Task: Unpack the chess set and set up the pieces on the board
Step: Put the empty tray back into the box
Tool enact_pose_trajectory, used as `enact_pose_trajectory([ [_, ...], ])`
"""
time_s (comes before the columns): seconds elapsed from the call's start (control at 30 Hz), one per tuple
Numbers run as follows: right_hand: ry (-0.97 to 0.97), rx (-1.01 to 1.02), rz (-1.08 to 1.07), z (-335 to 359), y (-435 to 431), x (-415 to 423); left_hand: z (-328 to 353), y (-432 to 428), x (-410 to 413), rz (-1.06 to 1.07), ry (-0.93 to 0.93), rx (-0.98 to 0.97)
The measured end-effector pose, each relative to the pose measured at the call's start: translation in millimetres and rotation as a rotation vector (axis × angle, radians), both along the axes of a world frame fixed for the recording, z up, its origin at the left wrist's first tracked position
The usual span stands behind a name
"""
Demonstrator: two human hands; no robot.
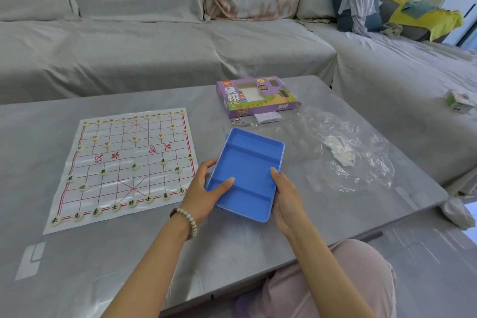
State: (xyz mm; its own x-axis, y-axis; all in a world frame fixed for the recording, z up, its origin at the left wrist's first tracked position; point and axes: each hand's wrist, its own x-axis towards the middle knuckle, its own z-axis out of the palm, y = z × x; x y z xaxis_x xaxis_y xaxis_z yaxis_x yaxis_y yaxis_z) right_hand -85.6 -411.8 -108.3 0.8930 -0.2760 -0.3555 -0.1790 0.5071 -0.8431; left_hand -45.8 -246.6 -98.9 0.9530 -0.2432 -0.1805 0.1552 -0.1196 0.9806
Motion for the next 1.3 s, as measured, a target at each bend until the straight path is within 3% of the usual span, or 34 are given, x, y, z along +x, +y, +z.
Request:
enact_pose_trajectory([
  [0.27, -0.046, -0.172, 0.182, 9.4, -8.7, 32.7, 0.7, -7.7, 28.8, 0.106, -0.010, 0.015],
  [0.33, -0.072, -0.414, 0.198, 10.3, -17.8, 53.0, 1.4, -6.5, 40.5, 0.196, 0.002, -0.003],
  [0.47, -0.037, -1.226, 0.341, -11.5, -58.3, 96.9, 5.0, 2.9, 61.7, 0.351, -0.047, 0.009],
  [0.57, 0.002, -1.522, 0.599, -30.8, -69.7, 98.3, 4.5, 11.3, 74.4, 0.385, -0.071, 0.042],
  [0.67, -0.082, -1.519, 0.637, -27.7, -60.4, 71.3, 0.3, 16.5, 84.5, 0.411, -0.086, 0.069],
  [0.73, -0.032, -1.422, 0.623, -18.9, -61.5, 67.0, -3.6, 16.4, 90.9, 0.420, -0.090, 0.094],
  [0.9, 0.055, -1.256, 0.106, 13.2, -97.1, 155.9, -12.0, 8.2, 104.3, 0.405, -0.070, 0.090],
  [1.1, 0.450, -1.260, 0.293, -10.1, -132.9, 275.0, -18.2, 4.2, 111.7, 0.406, -0.058, 0.068],
  [1.3, 0.728, -1.406, 0.262, -25.8, -128.9, 291.9, -22.9, 11.4, 118.5, 0.441, -0.046, 0.083],
])
